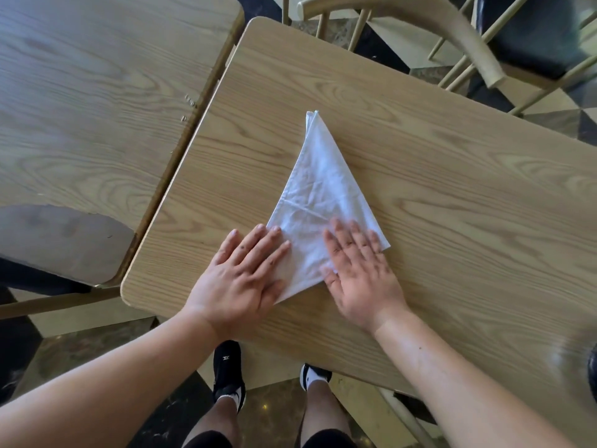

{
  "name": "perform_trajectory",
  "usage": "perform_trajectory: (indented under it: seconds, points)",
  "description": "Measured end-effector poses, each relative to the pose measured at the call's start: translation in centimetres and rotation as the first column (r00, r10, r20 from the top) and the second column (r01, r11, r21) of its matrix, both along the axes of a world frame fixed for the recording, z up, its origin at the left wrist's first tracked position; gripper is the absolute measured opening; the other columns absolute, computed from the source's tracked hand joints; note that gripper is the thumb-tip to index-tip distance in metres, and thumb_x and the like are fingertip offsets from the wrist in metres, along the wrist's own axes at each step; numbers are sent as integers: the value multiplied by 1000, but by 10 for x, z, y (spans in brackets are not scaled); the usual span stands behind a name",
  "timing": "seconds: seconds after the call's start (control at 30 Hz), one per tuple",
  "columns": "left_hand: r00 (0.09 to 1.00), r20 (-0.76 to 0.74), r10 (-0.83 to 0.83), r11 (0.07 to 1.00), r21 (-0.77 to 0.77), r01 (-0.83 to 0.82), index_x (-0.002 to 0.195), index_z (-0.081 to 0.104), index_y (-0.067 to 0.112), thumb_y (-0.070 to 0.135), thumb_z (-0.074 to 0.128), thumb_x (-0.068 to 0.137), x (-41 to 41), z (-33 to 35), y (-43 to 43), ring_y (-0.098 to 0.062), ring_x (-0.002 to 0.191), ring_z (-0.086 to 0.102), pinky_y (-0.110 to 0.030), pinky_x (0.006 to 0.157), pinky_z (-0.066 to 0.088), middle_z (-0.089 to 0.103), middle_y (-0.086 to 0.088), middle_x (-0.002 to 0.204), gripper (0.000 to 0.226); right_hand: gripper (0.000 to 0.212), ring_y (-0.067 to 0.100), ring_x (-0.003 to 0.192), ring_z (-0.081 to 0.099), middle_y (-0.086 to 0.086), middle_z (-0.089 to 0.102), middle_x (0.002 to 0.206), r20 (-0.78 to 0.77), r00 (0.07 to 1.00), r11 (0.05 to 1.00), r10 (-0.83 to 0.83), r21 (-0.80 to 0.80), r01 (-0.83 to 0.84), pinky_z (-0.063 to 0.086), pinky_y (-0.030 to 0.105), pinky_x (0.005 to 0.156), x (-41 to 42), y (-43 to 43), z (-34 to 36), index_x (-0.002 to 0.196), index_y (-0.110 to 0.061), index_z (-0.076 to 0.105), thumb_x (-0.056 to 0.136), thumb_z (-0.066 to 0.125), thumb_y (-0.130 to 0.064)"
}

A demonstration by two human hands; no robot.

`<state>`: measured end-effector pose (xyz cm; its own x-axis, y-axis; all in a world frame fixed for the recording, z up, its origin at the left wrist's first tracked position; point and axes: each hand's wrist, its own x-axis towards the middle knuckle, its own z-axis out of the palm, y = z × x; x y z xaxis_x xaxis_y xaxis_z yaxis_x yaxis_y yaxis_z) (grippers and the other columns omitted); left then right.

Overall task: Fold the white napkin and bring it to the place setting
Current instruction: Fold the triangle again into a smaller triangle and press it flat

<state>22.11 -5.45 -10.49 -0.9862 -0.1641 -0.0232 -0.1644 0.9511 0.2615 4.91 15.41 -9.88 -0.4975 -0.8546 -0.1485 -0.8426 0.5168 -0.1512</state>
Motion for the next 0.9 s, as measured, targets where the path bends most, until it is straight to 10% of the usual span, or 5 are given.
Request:
perform_trajectory:
  seconds: [0.3,0.4,0.6,0.9]
  points:
    - [1000,9,1,998,-60,0,164,39,24,52,42,105,-2,-1,1,-26,163,24,-54,132,17,30,-3,174,65,63,37,159,25,15,36,168,8,975,970,-223,-93,222,20,65,126,-46,13,10,155,-4,44,98,45,-30]
    - [1000,-14,-1,998,-61,0,164,39,24,52,44,105,-3,-2,1,-27,162,24,-56,131,18,30,-3,174,65,57,39,155,33,14,45,162,0,1000,956,-4,-294,4,24,59,127,-49,-15,20,151,-6,51,96,53,-23]
    - [999,-50,5,999,-53,-8,163,41,23,51,50,103,-3,-4,3,-28,161,28,-59,128,25,31,-3,173,66,64,30,162,15,7,21,174,-13,804,801,594,-82,-593,18,55,130,-77,-62,-4,165,-20,29,108,42,-44]
    - [1000,3,10,999,-47,-9,162,42,26,53,53,103,-4,-1,4,-27,161,28,-60,126,30,32,-3,173,66,68,29,162,14,4,20,175,-44,786,787,617,25,-616,13,57,130,-166,-139,-1,166,-21,25,106,31,-51]
